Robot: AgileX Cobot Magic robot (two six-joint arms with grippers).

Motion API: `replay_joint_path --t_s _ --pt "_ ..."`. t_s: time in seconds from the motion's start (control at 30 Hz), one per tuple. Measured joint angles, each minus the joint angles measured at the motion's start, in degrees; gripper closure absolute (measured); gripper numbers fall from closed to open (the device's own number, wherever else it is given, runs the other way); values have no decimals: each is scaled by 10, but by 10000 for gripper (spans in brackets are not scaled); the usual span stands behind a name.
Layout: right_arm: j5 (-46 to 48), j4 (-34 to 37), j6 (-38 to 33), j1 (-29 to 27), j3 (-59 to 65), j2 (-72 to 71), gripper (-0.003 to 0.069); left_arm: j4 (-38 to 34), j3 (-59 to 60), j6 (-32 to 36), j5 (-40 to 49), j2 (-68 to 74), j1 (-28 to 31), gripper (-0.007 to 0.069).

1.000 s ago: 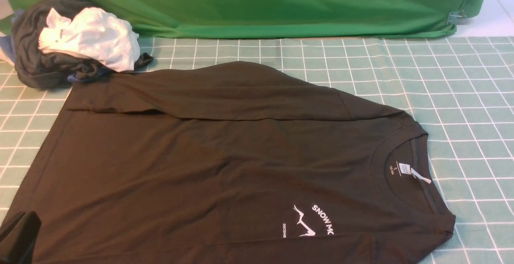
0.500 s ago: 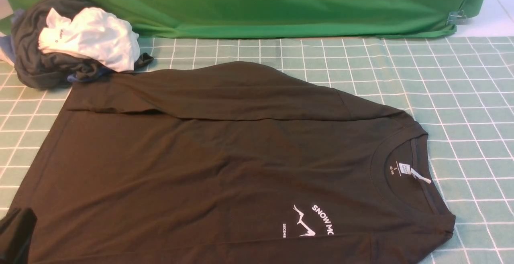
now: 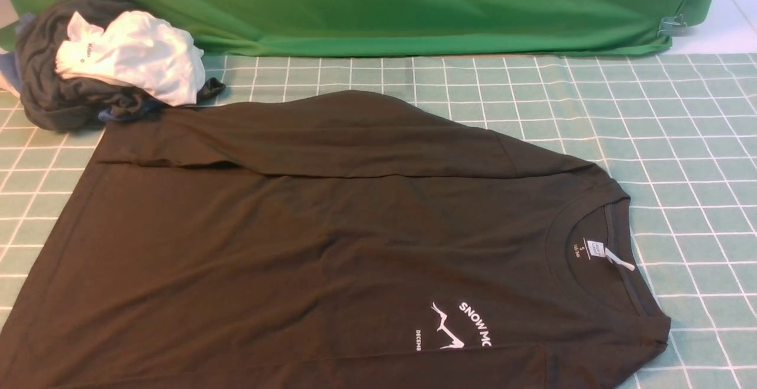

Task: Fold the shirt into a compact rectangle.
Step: 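Grasp the left edge of the dark T-shirt lying flat on the table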

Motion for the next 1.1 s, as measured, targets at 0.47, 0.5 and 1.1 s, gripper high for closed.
replay_joint_path --t_s 0.47,0.5,1.1 --pt "-182 94 233 1 -7 0 435 115 -401 116 787 315 0 610" --pt "-157 94 245 3 -18 -1 459 115 -408 131 814 350 0 610" --pt "429 80 -112 45 -436 361 630 251 -365 116 881 672 2 610"
